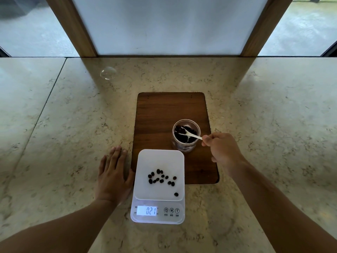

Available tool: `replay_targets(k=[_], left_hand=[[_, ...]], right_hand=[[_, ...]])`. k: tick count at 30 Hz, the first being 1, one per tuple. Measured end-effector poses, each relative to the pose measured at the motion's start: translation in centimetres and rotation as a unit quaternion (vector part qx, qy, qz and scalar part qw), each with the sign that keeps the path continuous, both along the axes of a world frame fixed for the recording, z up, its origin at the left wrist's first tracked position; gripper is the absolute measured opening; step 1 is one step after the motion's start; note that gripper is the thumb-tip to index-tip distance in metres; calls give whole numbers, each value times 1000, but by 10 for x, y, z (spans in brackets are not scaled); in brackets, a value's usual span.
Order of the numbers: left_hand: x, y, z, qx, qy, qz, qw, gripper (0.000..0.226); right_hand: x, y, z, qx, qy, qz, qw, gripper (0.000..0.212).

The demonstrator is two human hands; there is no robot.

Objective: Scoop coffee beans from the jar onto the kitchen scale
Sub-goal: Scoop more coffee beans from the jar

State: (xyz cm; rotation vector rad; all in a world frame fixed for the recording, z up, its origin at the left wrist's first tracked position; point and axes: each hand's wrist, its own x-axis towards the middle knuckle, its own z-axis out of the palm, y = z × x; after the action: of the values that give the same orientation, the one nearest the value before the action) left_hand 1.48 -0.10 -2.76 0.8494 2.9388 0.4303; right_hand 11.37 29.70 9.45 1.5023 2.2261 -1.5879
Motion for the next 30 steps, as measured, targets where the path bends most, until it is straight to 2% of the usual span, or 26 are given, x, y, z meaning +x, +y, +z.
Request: replay_targets(k=[16,30], left_hand=[[-2,-1,-5,0,3,2,1000,69],[-2,-2,-7,7,8,3,1000,68]], right_hand=[[8,4,-4,-9,20,-5,1000,30],[43,-41,-20,-36,54,80,995,32]])
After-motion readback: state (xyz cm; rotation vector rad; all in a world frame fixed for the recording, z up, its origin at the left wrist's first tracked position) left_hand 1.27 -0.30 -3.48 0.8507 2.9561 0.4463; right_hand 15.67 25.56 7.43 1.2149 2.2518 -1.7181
